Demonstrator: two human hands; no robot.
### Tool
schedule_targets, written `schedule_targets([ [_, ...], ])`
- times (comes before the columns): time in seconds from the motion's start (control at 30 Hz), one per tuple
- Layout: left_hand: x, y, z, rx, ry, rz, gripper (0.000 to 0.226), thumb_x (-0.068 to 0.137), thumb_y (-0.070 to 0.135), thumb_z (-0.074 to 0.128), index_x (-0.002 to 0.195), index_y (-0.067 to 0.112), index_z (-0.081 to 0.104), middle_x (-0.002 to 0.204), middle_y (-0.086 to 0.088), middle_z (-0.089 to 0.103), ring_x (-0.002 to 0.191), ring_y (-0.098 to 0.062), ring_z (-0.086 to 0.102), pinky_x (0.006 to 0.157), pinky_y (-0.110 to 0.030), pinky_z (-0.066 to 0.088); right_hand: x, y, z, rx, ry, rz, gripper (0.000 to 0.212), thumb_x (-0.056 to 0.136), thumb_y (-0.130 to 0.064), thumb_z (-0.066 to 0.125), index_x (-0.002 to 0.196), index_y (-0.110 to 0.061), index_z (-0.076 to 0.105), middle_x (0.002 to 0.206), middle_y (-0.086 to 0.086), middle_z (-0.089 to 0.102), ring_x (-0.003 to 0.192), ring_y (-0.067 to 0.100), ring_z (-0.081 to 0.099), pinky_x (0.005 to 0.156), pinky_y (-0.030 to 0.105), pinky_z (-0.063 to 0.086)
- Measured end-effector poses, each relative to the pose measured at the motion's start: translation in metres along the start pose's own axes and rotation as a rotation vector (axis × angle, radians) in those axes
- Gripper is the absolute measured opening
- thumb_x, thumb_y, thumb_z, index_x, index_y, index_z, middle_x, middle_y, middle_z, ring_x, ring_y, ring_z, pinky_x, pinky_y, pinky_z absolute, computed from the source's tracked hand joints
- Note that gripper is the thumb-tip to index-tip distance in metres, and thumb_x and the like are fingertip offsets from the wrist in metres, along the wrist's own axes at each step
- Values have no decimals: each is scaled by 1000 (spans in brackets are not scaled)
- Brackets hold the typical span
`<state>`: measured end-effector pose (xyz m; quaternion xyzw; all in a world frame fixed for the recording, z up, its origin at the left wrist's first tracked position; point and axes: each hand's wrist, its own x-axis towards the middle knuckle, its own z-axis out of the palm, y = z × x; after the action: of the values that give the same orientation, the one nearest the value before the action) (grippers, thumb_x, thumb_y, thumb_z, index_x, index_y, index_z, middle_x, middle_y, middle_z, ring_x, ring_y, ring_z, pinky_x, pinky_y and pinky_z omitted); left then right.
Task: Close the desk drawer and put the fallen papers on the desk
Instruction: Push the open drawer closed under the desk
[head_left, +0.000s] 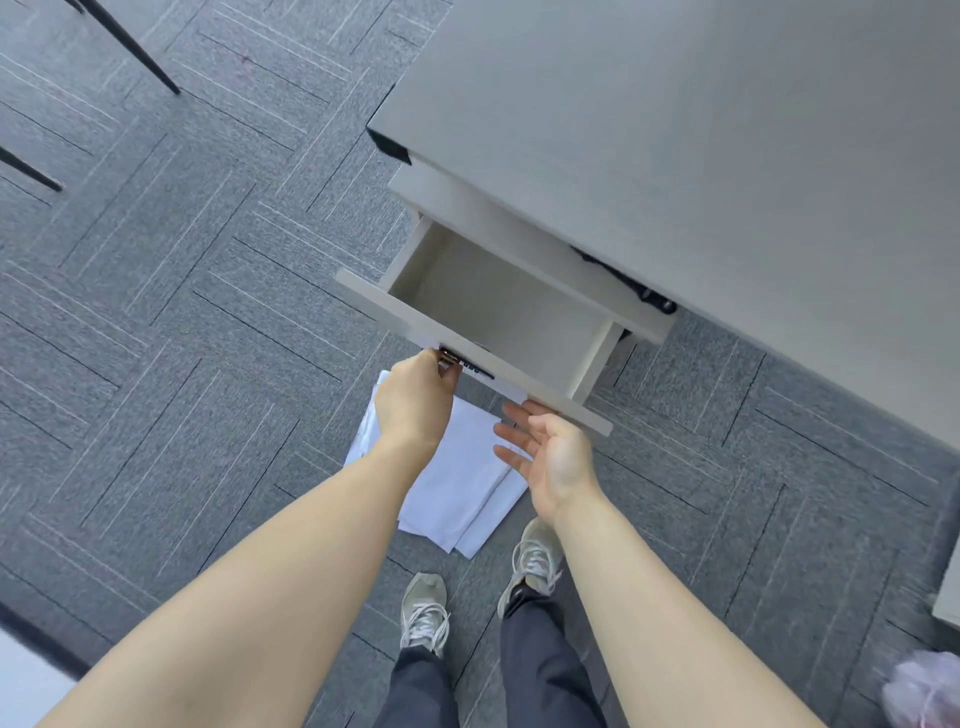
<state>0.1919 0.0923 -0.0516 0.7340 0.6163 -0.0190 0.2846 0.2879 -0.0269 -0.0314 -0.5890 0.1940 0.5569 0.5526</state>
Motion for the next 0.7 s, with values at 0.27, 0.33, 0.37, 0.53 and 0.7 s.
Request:
schedule_targets([
  [0.27,60,62,14,70,61,55,30,92,38,52,97,12,66,96,-11,73,89,-37,66,64,-34,44,39,-72,2,-85,-16,-87,37,93,-4,36,127,-12,50,119,7,63,89,22,63,74,34,53],
  [0.33,70,73,14,108,78,84,29,93,36,52,97,10,65,97,-14,72,90,-39,66,64,-34,39,47,-83,3,-102,-10,-115,39,92,-3,39,128,-11,50,120,6,63,87,21,63,73,34,53],
  [0.37,73,77,14,118,86,93,29,93,35,52,96,10,65,97,-15,72,91,-40,65,64,-34,38,49,-87,3,-108,-7,-125,36,92,-3,42,126,-11,51,122,7,62,85,20,64,72,34,53],
  [0.53,79,78,20,169,122,144,32,94,36,49,97,7,63,94,-17,73,87,-40,66,63,-36,41,54,-93,2,-123,-16,-114,25,91,-1,44,100,-19,60,128,11,62,87,20,63,71,32,53],
  [0.7,80,73,21,292,118,237,36,96,40,49,102,7,60,95,-15,73,86,-39,68,61,-36,39,56,-92,-2,-191,-19,-125,32,91,-4,45,118,-17,54,129,8,63,85,18,64,69,32,51],
])
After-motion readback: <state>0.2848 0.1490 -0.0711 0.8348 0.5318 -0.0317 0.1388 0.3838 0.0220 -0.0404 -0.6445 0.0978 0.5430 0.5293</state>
